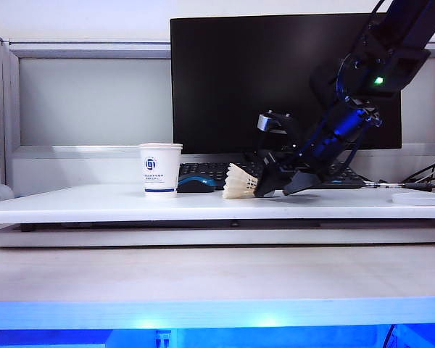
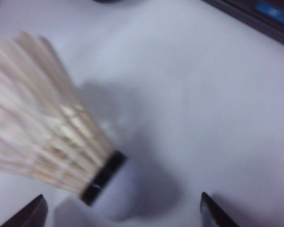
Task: Pick up the badminton from the table and put it into the white paper cup.
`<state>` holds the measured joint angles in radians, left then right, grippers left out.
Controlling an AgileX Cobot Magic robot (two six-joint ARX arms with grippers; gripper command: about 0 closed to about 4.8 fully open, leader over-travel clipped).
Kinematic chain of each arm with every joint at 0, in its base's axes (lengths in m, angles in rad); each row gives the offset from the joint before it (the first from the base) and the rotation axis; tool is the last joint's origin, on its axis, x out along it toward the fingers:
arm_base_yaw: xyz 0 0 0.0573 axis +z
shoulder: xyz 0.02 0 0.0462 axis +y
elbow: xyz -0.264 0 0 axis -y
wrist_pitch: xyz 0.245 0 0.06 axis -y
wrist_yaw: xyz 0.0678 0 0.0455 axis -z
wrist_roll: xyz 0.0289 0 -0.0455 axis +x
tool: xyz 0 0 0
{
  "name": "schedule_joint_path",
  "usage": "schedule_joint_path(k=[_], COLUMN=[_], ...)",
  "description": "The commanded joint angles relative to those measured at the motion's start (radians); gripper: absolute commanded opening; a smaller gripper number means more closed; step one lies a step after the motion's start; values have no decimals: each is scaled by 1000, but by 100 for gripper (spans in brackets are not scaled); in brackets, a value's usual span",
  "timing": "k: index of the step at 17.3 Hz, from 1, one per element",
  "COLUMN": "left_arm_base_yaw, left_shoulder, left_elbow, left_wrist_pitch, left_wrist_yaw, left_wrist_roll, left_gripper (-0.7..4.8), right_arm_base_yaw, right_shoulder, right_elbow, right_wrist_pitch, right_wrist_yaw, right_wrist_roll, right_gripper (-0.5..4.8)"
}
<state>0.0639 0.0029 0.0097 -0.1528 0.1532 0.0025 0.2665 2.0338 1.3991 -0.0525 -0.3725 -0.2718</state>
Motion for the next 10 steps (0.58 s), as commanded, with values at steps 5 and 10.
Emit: schedule_joint_path(k=[5,10], left_arm_base_yaw=[0,0], left_shoulder=[1,1], left_elbow=[-1,-1], left_wrist_pitch=[-17,-17], left_wrist_yaw=[8,8], left_wrist_roll=[-3,-3], left_gripper=[22,22], right_arm_base_yaw=[1,5], right_shoulder=[36,100], right_elbow=[40,121], right_wrist_pitch=[22,4], right_wrist_yaw=[-75,-76], right_wrist_roll=[-60,-63], right_gripper=[413,408])
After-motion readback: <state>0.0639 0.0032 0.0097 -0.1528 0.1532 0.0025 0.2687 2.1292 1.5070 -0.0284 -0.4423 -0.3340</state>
